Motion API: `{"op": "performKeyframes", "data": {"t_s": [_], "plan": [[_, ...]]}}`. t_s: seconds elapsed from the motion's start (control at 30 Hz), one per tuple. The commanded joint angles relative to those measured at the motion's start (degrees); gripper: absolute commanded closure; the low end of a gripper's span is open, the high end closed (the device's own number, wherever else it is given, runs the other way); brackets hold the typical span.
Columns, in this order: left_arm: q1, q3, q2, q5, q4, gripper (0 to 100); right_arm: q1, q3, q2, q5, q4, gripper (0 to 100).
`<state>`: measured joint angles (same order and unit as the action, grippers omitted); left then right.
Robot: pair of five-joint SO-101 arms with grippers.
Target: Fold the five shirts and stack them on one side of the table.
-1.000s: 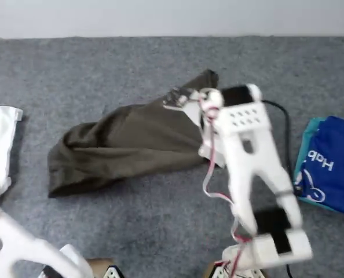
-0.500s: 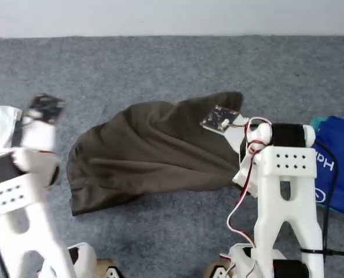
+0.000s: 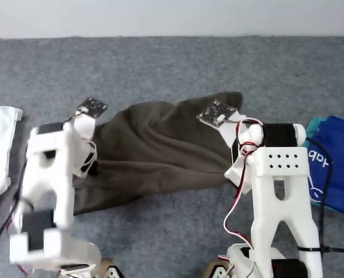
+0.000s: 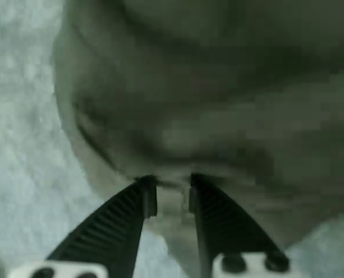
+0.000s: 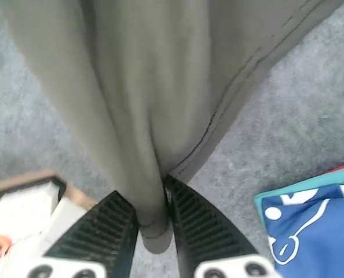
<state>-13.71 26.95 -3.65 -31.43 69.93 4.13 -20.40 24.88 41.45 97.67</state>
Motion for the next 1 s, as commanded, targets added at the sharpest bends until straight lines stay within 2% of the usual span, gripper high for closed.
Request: {"op": "performKeyframes", "data": {"t_s": [0.0,0.2,0.27,0.47,0.67,0.8,0.97], "plan": [[-2.64,-15.16,-11.08,-0.97,-0.62,89,0.66,0.0,1.89,-3.96,-4.18,98.9],[-5.19,-40.66,-27.6,-0.88,0.09,89,0.75,0.0,1.89,-7.91,-9.36,98.9],[-4.92,-48.48,-31.82,-0.79,2.55,89,0.75,0.0,1.89,-8.7,-10.42,98.9],[-4.84,-70.64,-39.56,-0.7,15.65,90,0.75,-0.09,1.8,-9.76,-12.62,98.9],[-5.19,-87.6,-41.32,-0.7,29.45,90,0.75,-0.44,1.27,-9.76,-17.1,98.9],[-6.07,-92.09,-39.65,-0.62,30.68,90,0.13,-0.62,-2.42,-9.76,-21.14,98.9],[-7.03,-81.63,-30.42,-0.88,30.77,90,-2.33,-0.35,-5.41,-9.67,-23.16,98.9]]}}
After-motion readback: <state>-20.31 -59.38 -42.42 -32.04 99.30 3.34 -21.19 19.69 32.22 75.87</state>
